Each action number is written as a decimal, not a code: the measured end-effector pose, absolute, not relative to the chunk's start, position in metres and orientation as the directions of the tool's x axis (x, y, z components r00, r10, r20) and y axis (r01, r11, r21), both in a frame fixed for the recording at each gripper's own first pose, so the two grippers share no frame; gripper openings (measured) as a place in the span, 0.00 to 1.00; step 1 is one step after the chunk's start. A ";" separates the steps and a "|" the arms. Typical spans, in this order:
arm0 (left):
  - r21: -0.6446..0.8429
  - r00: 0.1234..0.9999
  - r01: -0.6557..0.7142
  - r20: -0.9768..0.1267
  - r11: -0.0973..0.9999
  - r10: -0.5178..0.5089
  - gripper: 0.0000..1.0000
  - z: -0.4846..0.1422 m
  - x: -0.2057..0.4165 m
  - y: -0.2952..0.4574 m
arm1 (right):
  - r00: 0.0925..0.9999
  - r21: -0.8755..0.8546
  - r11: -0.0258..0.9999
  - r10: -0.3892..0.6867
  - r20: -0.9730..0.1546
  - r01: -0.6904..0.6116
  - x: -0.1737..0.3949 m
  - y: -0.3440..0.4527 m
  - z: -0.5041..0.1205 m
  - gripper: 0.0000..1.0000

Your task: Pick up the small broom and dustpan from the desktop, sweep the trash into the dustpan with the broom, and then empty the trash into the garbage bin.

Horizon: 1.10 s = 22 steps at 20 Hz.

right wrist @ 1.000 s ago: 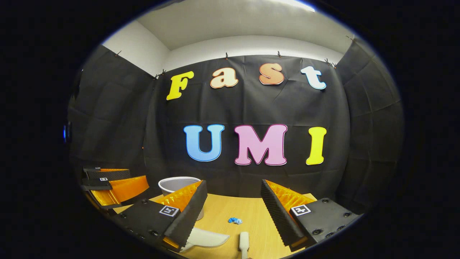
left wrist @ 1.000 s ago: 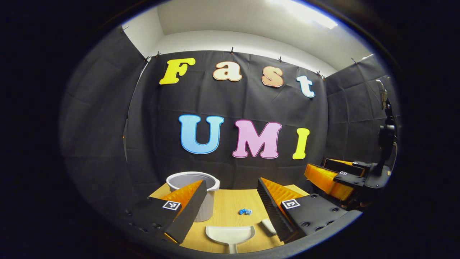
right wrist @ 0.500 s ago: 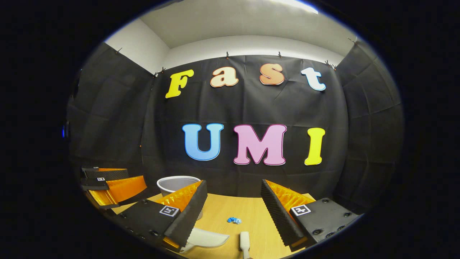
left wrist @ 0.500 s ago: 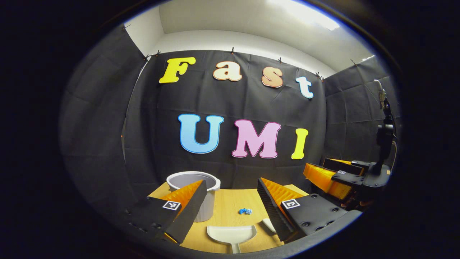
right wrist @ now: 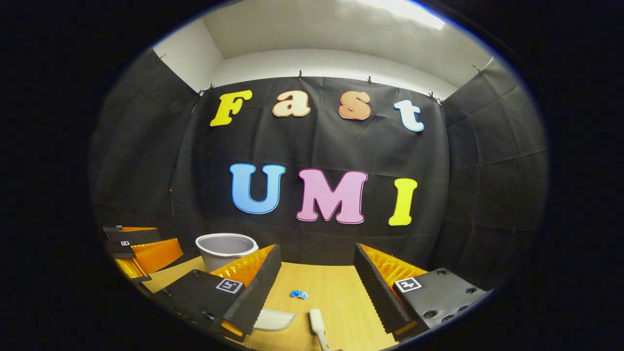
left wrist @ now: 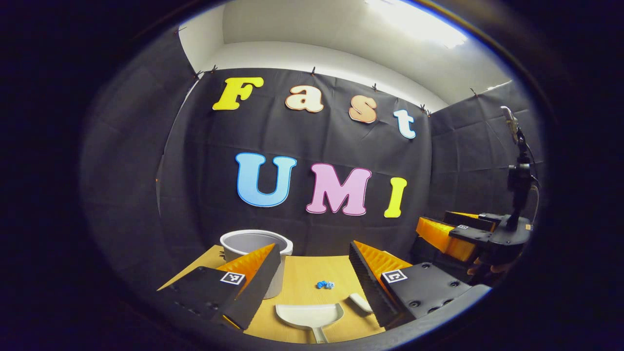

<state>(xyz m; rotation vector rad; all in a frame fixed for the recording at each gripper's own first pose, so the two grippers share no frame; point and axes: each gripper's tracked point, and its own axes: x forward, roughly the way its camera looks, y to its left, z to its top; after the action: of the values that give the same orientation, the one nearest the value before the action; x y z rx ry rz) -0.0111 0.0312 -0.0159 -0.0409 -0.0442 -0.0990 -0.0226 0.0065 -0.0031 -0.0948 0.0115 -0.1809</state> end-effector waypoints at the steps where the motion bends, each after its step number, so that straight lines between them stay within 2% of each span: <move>1: -0.040 0.995 0.090 0.053 0.995 -0.088 0.84 -0.016 -0.011 0.033 | 0.983 -0.098 0.979 -0.183 -0.009 0.182 -0.023 0.007 -0.005 0.87; 2: -0.037 0.994 0.082 0.069 0.996 -0.079 0.84 -0.013 -0.012 0.034 | 0.983 -0.099 0.978 -0.183 -0.009 0.181 -0.024 0.007 -0.005 0.87; 3: -0.029 0.993 0.069 0.095 0.997 -0.066 0.84 -0.010 -0.012 0.036 | 0.983 -0.100 0.978 -0.184 -0.005 0.182 -0.023 0.008 -0.005 0.96; 8: 0.057 0.988 0.092 0.122 0.994 -0.098 0.84 -0.010 -0.005 0.031 | 0.988 -0.110 0.983 -0.151 -0.005 0.150 -0.007 0.010 -0.011 0.96; 12: 0.026 0.994 0.090 0.063 0.996 -0.091 0.84 -0.027 0.014 0.027 | 0.991 -0.105 0.986 -0.131 -0.024 0.128 0.009 0.000 -0.017 0.97; 14: -0.036 0.995 0.101 0.004 0.994 -0.101 0.84 -0.047 0.026 0.020 | 0.992 -0.115 0.986 -0.123 -0.040 0.118 0.016 -0.008 -0.025 0.97; 16: -0.074 0.994 0.046 -0.092 0.996 -0.053 0.84 -0.077 0.038 0.026 | 0.991 -0.119 0.987 -0.112 -0.069 0.103 0.020 -0.016 -0.035 0.97; 19: -0.059 0.982 0.053 -0.179 0.997 -0.063 0.83 -0.106 0.045 0.019 | 0.991 -0.120 0.989 -0.095 -0.091 0.083 0.024 -0.028 -0.043 0.97; 22: -0.037 0.931 0.078 -0.354 0.996 -0.086 0.83 -0.169 0.050 0.011 | 0.991 -0.126 0.989 -0.083 -0.100 0.070 0.027 -0.043 -0.050 0.97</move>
<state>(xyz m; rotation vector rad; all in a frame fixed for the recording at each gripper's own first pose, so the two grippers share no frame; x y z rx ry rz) 0.0500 0.0106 -0.1686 -0.0225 0.3628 -0.0835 0.0273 -0.0435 -0.0502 -0.1230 0.1055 -0.0773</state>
